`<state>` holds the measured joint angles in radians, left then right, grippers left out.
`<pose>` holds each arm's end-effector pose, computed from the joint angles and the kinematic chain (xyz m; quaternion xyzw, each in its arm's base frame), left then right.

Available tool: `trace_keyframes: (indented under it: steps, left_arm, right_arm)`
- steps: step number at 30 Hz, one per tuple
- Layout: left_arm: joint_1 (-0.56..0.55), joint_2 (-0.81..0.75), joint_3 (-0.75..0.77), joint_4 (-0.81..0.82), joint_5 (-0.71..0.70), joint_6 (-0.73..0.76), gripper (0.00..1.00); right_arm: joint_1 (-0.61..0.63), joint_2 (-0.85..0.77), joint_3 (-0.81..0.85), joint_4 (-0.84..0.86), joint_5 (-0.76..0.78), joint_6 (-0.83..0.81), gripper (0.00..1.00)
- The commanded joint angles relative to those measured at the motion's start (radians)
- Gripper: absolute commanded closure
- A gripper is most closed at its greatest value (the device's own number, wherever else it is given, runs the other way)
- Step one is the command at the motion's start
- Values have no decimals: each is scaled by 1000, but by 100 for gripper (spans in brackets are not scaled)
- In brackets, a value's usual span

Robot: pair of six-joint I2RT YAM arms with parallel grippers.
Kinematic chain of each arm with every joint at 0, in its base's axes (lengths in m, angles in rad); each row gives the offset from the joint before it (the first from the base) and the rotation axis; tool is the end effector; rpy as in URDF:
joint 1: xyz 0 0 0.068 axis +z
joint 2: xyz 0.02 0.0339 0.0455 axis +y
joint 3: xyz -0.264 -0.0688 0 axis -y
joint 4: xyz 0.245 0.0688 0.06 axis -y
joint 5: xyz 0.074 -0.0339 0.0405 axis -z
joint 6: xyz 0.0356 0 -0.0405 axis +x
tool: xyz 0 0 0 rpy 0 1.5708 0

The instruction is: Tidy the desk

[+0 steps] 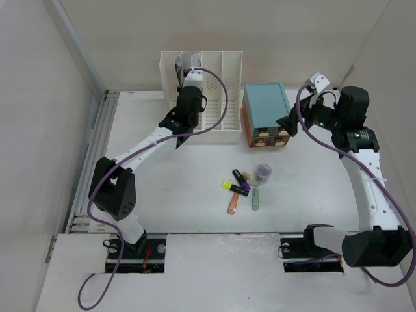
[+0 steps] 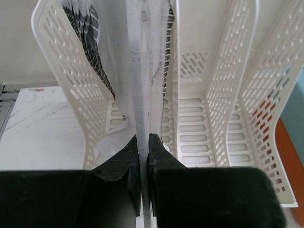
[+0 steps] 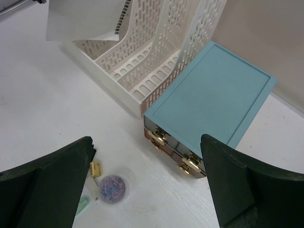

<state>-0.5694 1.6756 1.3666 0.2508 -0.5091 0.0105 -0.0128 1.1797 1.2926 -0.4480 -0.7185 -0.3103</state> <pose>0.3498 -0.2033 0.3526 0.0357 0.7240 -0.0071 0.6889 0.2515 0.0202 0.4116 -0.3145 0.7245 0.1956 0.5813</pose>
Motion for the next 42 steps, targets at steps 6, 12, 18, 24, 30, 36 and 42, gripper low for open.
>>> trace_keyframes:
  steps: [6, 12, 18, 24, 30, 36, 42]
  left_arm:
    - [-43, -109, 37, 169, 57, 25, 100]
    - [-95, -113, 40, 197, 18, 43, 100]
    - [-35, -19, 45, 192, -43, 57, 100]
    - [-50, -129, -14, 214, -80, 46, 100]
    - [-86, -263, -50, 202, -161, 34, 100]
    - [-107, -323, -67, 177, -221, 52, 100]
    - [-41, -215, -25, 176, -166, 40, 100]
  right_arm:
    - [-15, -2, 2, 11, -35, 0, 0]
    - [-24, -2, -7, 2, -35, -10, 0]
    - [-44, -2, -7, 2, -55, -10, 0]
    - [-44, -2, -7, 2, -55, -30, 0]
    - [-44, 17, -7, -8, -64, -30, 0]
    - [-44, 28, -7, -8, -73, -30, 0]
    - [-44, 38, -7, -17, -82, -30, 0]
